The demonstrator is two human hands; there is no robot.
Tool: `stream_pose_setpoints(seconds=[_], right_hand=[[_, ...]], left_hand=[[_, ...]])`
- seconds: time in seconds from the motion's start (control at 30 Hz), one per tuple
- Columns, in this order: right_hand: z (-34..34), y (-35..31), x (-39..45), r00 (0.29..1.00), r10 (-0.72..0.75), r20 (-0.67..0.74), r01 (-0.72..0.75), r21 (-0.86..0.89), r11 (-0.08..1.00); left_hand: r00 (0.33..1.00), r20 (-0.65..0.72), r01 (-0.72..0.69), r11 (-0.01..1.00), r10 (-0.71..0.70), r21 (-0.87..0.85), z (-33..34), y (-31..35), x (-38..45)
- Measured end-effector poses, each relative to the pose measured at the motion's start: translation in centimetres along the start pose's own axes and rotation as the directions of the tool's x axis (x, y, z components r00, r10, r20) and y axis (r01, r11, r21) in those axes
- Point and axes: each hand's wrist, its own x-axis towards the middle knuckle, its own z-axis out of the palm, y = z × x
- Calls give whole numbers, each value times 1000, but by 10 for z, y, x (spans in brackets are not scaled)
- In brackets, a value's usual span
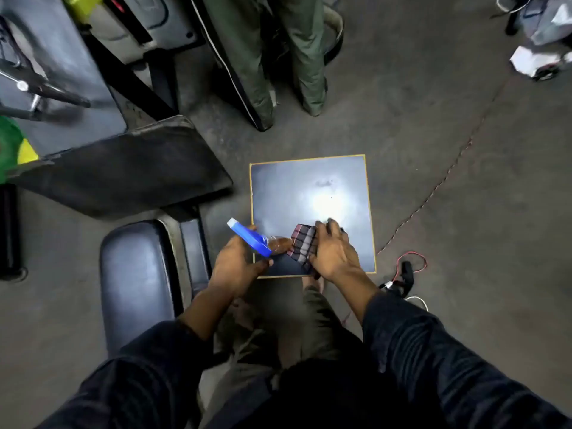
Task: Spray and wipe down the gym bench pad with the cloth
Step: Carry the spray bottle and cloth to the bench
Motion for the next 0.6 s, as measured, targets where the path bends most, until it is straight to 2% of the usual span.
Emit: stream_pose_setpoints(seconds=[0.07, 0.13, 0.17, 0.23, 0.3, 0.37, 0.43, 0.5, 0.6], right_hand=[[-4, -1, 11, 998, 13, 54, -12, -8, 1000], [-7, -3, 23, 992, 45, 115, -39, -55, 998], [-6, -5, 30, 990, 52, 128, -43, -73, 996], [-2, -7, 35, 988, 55, 146, -37, -122, 992], [1, -11, 38, 988, 54, 148, -24, -197, 980], [6, -10, 38, 989, 54, 141, -17, -256, 967], [14, -12, 34, 987, 65, 144, -21, -289, 957], [22, -18, 27, 982, 88, 166, -34, -308, 951], [41, -35, 11, 976, 77, 205, -3, -338, 941]], left_hand=[[999, 6, -38, 997, 39, -70, 3, 5, 6], [994, 81, -63, 997, 66, -42, 9, 7, 10], [995, 76, -59, 998, 61, -35, 15, 6, 13], [1000, 6, 24, 992, -24, -126, 24, 8, 18], [994, -50, 87, 986, -95, -141, 27, 5, 19], [995, -74, 59, 988, -70, -144, 25, 0, 13], [993, -116, 4, 975, -31, -220, 19, -12, -5], [986, -156, -6, 933, -53, -360, 9, -26, -31], [968, -226, -6, 886, -111, -463, 2, -59, -74]])
